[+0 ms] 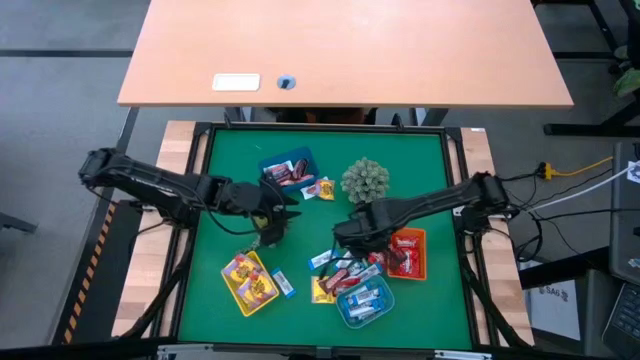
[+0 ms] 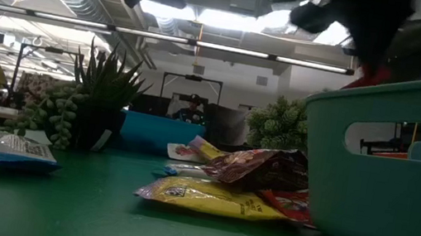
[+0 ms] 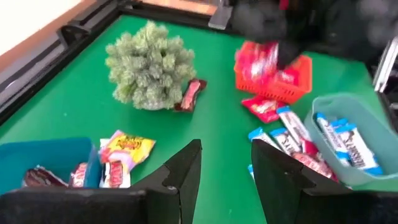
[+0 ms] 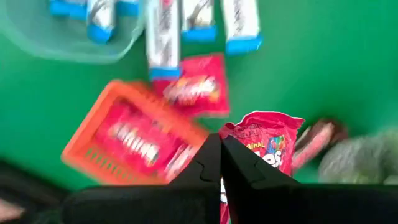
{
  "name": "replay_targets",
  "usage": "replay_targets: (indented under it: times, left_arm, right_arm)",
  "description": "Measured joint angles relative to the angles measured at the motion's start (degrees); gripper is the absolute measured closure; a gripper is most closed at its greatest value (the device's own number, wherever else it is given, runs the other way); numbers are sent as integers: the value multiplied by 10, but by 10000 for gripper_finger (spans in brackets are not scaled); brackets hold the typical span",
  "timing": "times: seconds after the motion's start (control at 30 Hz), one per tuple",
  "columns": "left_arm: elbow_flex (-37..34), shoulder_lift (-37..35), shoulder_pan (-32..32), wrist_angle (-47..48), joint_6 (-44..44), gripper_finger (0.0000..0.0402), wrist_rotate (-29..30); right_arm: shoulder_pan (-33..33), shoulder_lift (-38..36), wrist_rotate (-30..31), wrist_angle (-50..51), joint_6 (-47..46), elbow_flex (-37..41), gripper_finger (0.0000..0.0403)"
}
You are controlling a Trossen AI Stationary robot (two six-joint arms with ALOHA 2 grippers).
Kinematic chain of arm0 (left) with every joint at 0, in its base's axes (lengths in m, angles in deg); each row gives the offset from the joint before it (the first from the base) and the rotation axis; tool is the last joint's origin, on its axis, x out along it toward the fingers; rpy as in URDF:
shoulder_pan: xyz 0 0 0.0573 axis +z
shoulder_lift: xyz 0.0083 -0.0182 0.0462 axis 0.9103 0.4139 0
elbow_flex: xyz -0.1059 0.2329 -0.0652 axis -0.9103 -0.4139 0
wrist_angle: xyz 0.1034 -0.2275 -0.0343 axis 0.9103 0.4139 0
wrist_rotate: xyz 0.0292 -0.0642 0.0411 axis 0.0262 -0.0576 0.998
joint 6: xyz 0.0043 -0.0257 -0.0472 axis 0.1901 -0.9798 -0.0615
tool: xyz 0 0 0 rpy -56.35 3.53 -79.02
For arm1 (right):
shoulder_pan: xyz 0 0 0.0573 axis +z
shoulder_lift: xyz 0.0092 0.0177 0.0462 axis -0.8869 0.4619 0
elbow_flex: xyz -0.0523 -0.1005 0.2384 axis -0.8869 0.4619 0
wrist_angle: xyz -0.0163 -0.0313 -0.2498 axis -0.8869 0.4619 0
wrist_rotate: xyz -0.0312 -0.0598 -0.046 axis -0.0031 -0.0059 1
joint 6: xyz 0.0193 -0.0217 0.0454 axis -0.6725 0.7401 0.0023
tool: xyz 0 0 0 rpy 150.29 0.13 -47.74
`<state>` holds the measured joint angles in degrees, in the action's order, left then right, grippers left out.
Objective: Sort candy
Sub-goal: Put the red candy into the orange bin
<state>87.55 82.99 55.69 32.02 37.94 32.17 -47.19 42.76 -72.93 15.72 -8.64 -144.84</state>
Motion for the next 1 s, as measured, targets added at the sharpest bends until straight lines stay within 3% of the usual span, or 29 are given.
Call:
replay_targets:
  times: [0.2,0.37,0.53,0.8,1.0]
  left_arm:
    - [-1,27,-26,-37,1,274,0]
    - [0,78,-46,-147,1,274,-1]
    - [0,144,-64,-277,1,274,-19]
    - [0,239,-85,-434,0,274,-49]
    - [0,285,-89,-476,-4,274,-49]
  right_arm:
    - [49,-80,-26,3,-80,46,402]
    - [96,-135,2,-22,-183,107,402]
    - [129,-144,2,-25,-264,136,402]
    - [151,-145,0,-30,-277,182,398]
    - [151,-145,0,-43,-278,197,336]
